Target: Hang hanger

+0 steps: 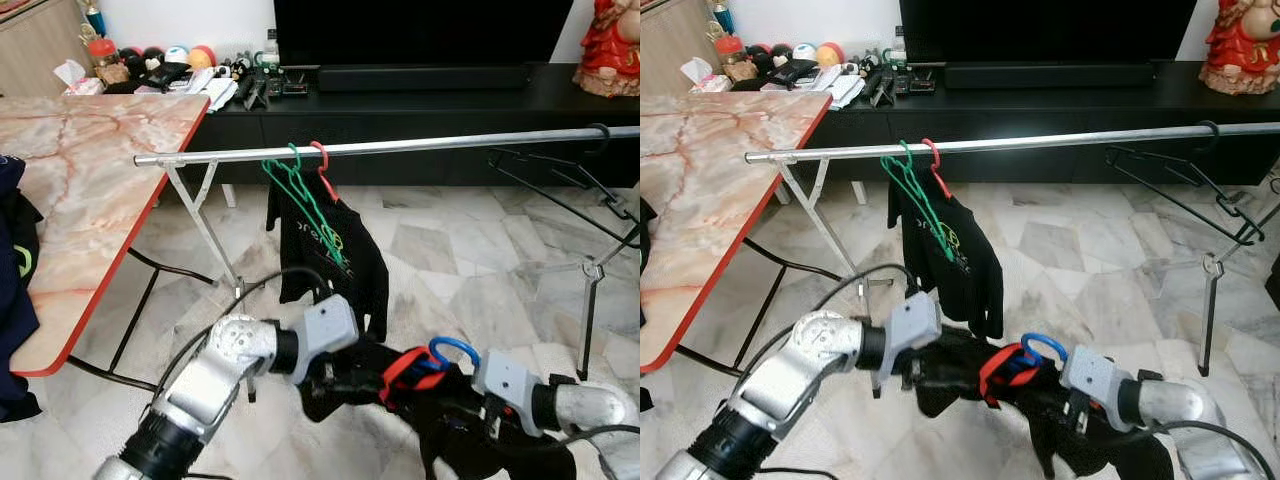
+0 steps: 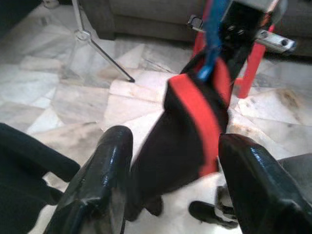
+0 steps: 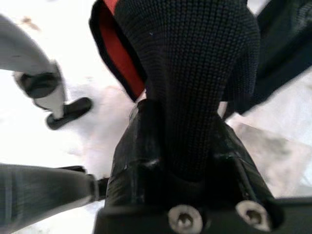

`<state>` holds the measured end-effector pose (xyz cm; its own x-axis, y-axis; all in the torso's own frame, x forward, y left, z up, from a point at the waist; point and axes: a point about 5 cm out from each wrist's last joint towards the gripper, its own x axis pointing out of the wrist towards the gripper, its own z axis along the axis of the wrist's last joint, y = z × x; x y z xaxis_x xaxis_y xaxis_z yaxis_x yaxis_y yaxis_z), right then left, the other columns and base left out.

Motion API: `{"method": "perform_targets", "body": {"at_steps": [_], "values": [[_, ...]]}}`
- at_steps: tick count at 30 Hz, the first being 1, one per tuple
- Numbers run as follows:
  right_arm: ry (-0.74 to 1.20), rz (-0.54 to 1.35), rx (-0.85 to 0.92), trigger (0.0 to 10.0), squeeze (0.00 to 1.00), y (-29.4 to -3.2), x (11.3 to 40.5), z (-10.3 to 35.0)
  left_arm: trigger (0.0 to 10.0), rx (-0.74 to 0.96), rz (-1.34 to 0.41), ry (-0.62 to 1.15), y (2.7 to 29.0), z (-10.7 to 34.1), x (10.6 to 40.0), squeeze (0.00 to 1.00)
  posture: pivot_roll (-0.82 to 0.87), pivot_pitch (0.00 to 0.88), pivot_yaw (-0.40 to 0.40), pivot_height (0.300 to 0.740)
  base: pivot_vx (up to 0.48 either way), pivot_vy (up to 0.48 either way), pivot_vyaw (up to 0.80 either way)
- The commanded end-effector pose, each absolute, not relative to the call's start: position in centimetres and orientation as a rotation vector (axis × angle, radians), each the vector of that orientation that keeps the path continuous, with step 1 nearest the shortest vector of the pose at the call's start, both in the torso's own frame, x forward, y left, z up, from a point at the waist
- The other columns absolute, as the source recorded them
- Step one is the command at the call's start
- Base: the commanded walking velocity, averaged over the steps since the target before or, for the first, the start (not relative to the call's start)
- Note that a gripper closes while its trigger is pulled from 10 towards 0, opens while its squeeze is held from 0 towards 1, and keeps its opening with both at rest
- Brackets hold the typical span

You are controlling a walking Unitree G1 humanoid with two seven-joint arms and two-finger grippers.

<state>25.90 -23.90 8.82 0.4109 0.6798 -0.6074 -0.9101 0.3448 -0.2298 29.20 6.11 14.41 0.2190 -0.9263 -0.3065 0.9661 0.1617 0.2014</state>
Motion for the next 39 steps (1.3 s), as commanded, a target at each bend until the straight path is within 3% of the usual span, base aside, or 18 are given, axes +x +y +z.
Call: {"method": "perform_targets", "body": {"at_steps": [1,18,26,34,35,36,37,38,39], "values": [[0.401,1.124,-0.617,0.0,0.00,-23.4,25.8,9.7,10.0,0.365,-1.360,0.107,5.9,14.4,29.3,1.00,-0.09,0.119,0.039,0.740,0.000,0.000,0.00],[0.327,1.263,-0.609,0.0,0.00,-21.2,24.4,11.2,10.0,0.381,-1.495,0.219,5.2,11.8,27.5,1.00,-0.10,0.126,0.045,0.740,0.000,0.000,0.00],[0.305,1.305,-0.613,0.0,0.00,-20.7,24.1,12.0,10.0,0.487,-1.425,0.208,5.0,11.2,28.1,1.00,-0.10,0.129,0.043,0.740,0.000,0.000,0.00],[0.359,1.332,-0.634,0.0,0.00,-21.4,23.5,11.8,10.0,0.510,-1.271,0.178,7.2,12.4,30.6,1.00,-0.11,0.126,0.043,0.740,0.000,0.000,0.00],[0.366,1.336,-0.633,0.0,0.00,-21.4,23.3,11.7,7.5,0.504,-1.263,0.184,7.7,12.5,30.8,1.00,-0.11,0.126,0.043,0.740,0.000,0.000,0.00],[0.368,1.338,-0.632,0.0,0.00,-21.4,23.3,11.6,6.5,0.496,-1.259,0.187,8.0,12.7,31.0,1.00,-0.11,0.123,0.043,0.740,0.000,0.000,0.00],[0.370,1.340,-0.631,0.0,0.00,-21.4,23.2,11.5,6.5,0.490,-1.257,0.188,8.1,12.7,31.0,1.00,-0.11,0.123,0.043,0.740,0.000,0.000,0.00],[0.371,1.343,-0.627,0.0,0.00,-21.3,23.2,11.5,0.9,0.480,-1.272,0.197,8.4,12.7,30.9,1.00,-0.11,0.119,0.044,0.740,0.000,0.000,0.00],[0.371,1.343,-0.627,0.0,0.00,-21.3,23.2,11.5,0.9,0.480,-1.272,0.197,8.4,12.7,30.9,1.00,-0.11,0.119,0.044,0.740,0.000,0.000,0.00]]}}
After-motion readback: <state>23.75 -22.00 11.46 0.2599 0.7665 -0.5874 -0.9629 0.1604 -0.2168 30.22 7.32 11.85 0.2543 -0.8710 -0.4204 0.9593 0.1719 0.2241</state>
